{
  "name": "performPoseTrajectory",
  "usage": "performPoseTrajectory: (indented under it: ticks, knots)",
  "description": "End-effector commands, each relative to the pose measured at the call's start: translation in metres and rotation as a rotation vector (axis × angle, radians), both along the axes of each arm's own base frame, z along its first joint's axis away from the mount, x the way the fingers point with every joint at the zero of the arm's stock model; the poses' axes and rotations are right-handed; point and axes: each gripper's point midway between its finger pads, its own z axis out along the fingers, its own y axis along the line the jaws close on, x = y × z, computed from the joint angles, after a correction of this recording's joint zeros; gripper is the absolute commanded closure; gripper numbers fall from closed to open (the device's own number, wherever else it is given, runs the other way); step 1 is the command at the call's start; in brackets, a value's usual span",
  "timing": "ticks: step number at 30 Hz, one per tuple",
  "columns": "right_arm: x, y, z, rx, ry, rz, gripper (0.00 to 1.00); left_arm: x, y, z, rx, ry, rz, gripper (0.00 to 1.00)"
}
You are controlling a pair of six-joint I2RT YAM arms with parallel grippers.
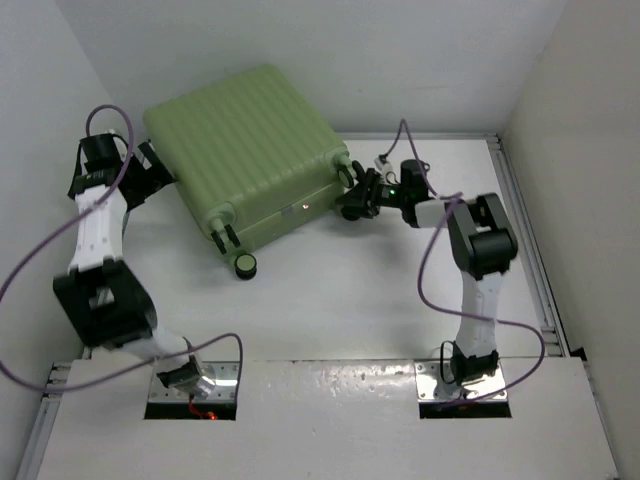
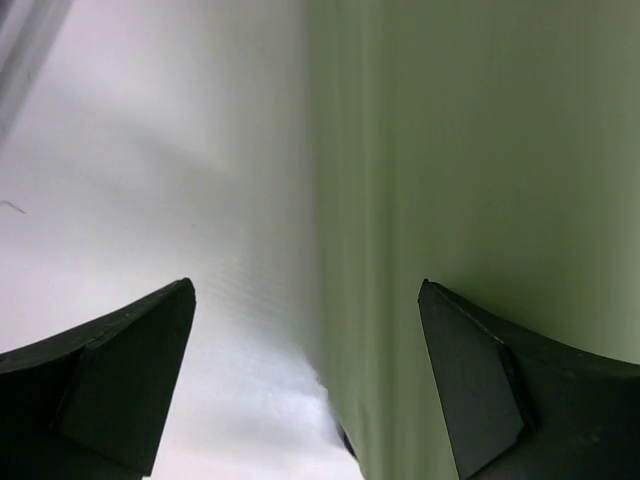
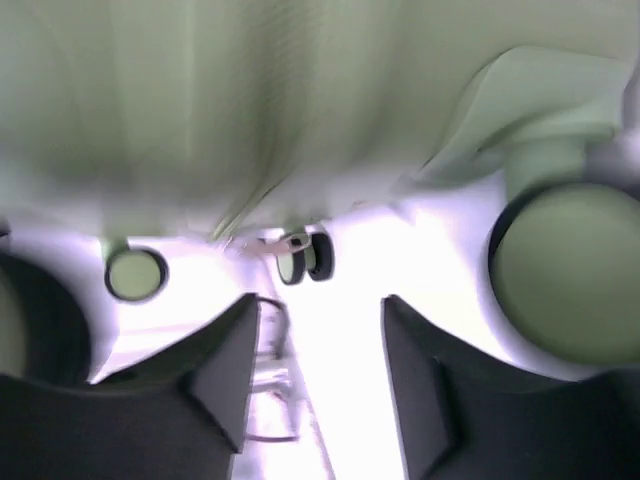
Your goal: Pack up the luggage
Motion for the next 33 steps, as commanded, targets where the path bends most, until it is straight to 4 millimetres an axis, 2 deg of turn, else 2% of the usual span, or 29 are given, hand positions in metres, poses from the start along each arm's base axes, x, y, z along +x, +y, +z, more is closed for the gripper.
performPoseTrajectory:
  ticks: [1, 2, 3, 4, 6, 7, 8, 10, 11, 12, 13, 14, 15, 16, 17, 19, 20, 21, 22, 23, 24, 25, 26, 27, 28, 29, 30, 32, 33]
  knots:
    - [-0.006, -0.038, 0.040, -0.151, -0.349, -0.062, 0.43, -0.028, -0.029, 0.080, 0.129, -0.189, -0.130, 0.01]
    - [-0.014, -0.053, 0.050, -0.213, -0.390, -0.092, 0.43, -0.044, -0.034, 0.088, 0.157, -0.210, -0.144, 0.01]
    - [-0.013, -0.058, 0.057, -0.248, -0.442, -0.098, 0.42, -0.046, -0.037, 0.087, 0.143, -0.204, -0.157, 0.01]
    - [-0.025, -0.067, 0.037, -0.331, -0.470, -0.086, 0.42, -0.060, -0.042, 0.092, 0.162, -0.219, -0.166, 0.01]
    - [-0.033, -0.076, 0.068, -0.437, -0.705, -0.076, 0.40, -0.073, -0.052, 0.091, 0.149, -0.221, -0.197, 0.01]
    - [-0.048, -0.080, 0.047, -0.515, -0.776, -0.032, 0.38, -0.084, -0.050, 0.077, 0.123, -0.180, -0.185, 0.01]
    - [-0.046, -0.087, 0.059, -0.596, -0.884, -0.053, 0.31, -0.092, -0.051, 0.072, 0.100, -0.159, -0.187, 0.01]
    - [-0.054, -0.090, 0.060, -0.625, -0.932, -0.041, 0.21, -0.109, -0.052, 0.052, 0.040, -0.061, -0.222, 0.01]
    - [-0.057, -0.089, 0.064, -0.604, -0.924, -0.033, 0.13, -0.109, -0.062, 0.046, -0.052, -0.057, -0.294, 0.01]
    - [-0.059, -0.088, 0.065, -0.577, -0.897, -0.012, 0.13, -0.111, -0.070, 0.047, -0.082, -0.061, -0.329, 0.02]
    - [-0.057, -0.090, 0.069, -0.543, -0.839, -0.025, 0.13, -0.114, -0.077, 0.039, -0.120, -0.049, -0.308, 0.09]
    - [-0.059, -0.084, 0.079, -0.489, -0.831, 0.004, 0.13, -0.115, -0.078, 0.037, -0.062, -0.030, -0.265, 0.12]
    - [-0.073, -0.076, 0.083, -0.403, -0.816, 0.073, 0.10, -0.116, -0.082, 0.041, -0.027, -0.051, -0.240, 0.15]
    - [-0.074, -0.076, 0.082, -0.344, -0.768, 0.083, 0.10, -0.125, -0.087, 0.063, 0.034, -0.137, -0.214, 0.17]
    - [-0.077, -0.072, 0.093, -0.278, -0.800, 0.112, 0.10, -0.127, -0.101, 0.067, 0.044, -0.167, -0.212, 0.15]
    - [-0.074, -0.068, 0.091, -0.283, -0.802, 0.099, 0.18, -0.135, -0.101, 0.072, 0.095, -0.170, -0.169, 0.15]
    - [-0.065, -0.072, 0.079, -0.414, -0.766, 0.029, 0.19, -0.141, -0.114, 0.070, 0.074, -0.142, -0.182, 0.15]
    - [-0.068, -0.063, 0.074, -0.477, -0.802, 0.046, 0.26, -0.144, -0.112, 0.066, 0.089, -0.117, -0.153, 0.15]
    - [-0.072, -0.065, 0.066, -0.565, -0.890, 0.061, 0.30, -0.144, -0.112, 0.066, 0.089, -0.117, -0.153, 0.15]
    - [-0.060, -0.058, 0.088, -0.617, -1.022, -0.040, 0.30, -0.146, -0.113, 0.070, 0.085, -0.136, -0.146, 0.15]
    - [-0.077, -0.063, 0.058, -0.626, -0.959, -0.058, 0.27, -0.148, -0.113, 0.068, 0.091, -0.133, -0.147, 0.17]
    - [-0.074, -0.056, 0.082, -0.552, -1.049, -0.108, 0.22, -0.151, -0.116, 0.069, 0.084, -0.134, -0.151, 0.18]
    - [-0.074, -0.057, 0.088, -0.511, -1.076, -0.165, 0.19, -0.151, -0.119, 0.065, 0.075, -0.125, -0.154, 0.19]
    - [-0.079, -0.053, 0.092, -0.421, -0.999, -0.197, 0.14, -0.152, -0.119, 0.060, 0.073, -0.114, -0.154, 0.19]
    - [-0.079, -0.050, 0.088, -0.389, -0.975, -0.187, 0.14, -0.152, -0.122, 0.061, 0.057, -0.116, -0.154, 0.19]
    - [-0.080, -0.047, 0.094, -0.358, -0.996, -0.174, 0.16, -0.151, -0.125, 0.057, 0.054, -0.103, -0.168, 0.19]
    - [-0.085, -0.040, 0.096, -0.325, -1.006, -0.147, 0.27, -0.149, -0.124, 0.055, 0.040, -0.095, -0.145, 0.19]
    - [-0.089, -0.026, 0.085, -0.371, -1.022, -0.080, 0.46, -0.141, -0.128, 0.054, 0.020, -0.087, -0.139, 0.21]
    - [-0.078, -0.027, 0.082, -0.449, -1.030, -0.139, 0.50, -0.139, -0.130, 0.054, 0.026, -0.082, -0.147, 0.23]
